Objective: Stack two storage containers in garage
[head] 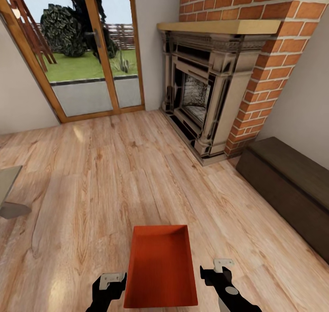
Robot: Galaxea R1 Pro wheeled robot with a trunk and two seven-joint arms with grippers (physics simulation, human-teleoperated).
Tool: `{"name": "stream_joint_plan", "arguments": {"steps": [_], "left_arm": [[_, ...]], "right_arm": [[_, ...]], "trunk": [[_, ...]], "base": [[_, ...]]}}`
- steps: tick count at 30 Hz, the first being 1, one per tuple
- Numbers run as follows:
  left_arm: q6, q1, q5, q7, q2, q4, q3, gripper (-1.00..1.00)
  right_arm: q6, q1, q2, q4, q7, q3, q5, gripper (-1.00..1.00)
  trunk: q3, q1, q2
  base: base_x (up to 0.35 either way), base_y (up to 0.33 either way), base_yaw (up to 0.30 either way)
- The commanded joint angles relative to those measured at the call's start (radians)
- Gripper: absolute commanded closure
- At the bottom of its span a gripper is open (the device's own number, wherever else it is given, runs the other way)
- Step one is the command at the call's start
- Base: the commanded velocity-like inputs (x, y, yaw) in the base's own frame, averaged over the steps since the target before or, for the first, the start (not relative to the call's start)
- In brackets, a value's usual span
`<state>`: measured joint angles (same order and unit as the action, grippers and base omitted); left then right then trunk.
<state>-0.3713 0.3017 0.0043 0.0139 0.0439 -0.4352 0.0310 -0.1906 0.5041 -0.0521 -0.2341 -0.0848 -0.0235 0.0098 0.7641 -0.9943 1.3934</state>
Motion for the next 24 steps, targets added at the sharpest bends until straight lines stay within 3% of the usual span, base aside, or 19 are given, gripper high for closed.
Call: {"name": "stream_joint_plan", "arguments": {"steps": [1, 24], "left_arm": [[-0.003, 0.000, 0.000, 0.001, 0.001, 0.001, 0.003, -1.00], [-0.003, 0.000, 0.000, 0.001, 0.001, 0.001, 0.003, -1.00]], "right_arm": [[-0.003, 0.001, 0.000, 0.001, -0.005, -0.003, 0.001, -1.00], [-0.003, 0.001, 0.000, 0.001, -0.005, -0.003, 0.001, -1.00]], "trunk": [[0.004, -0.004, 0.008], [0.076, -0.092, 0.169]], "base": [[0.000, 0.000, 0.000], [0.000, 0.000, 0.000]]}}
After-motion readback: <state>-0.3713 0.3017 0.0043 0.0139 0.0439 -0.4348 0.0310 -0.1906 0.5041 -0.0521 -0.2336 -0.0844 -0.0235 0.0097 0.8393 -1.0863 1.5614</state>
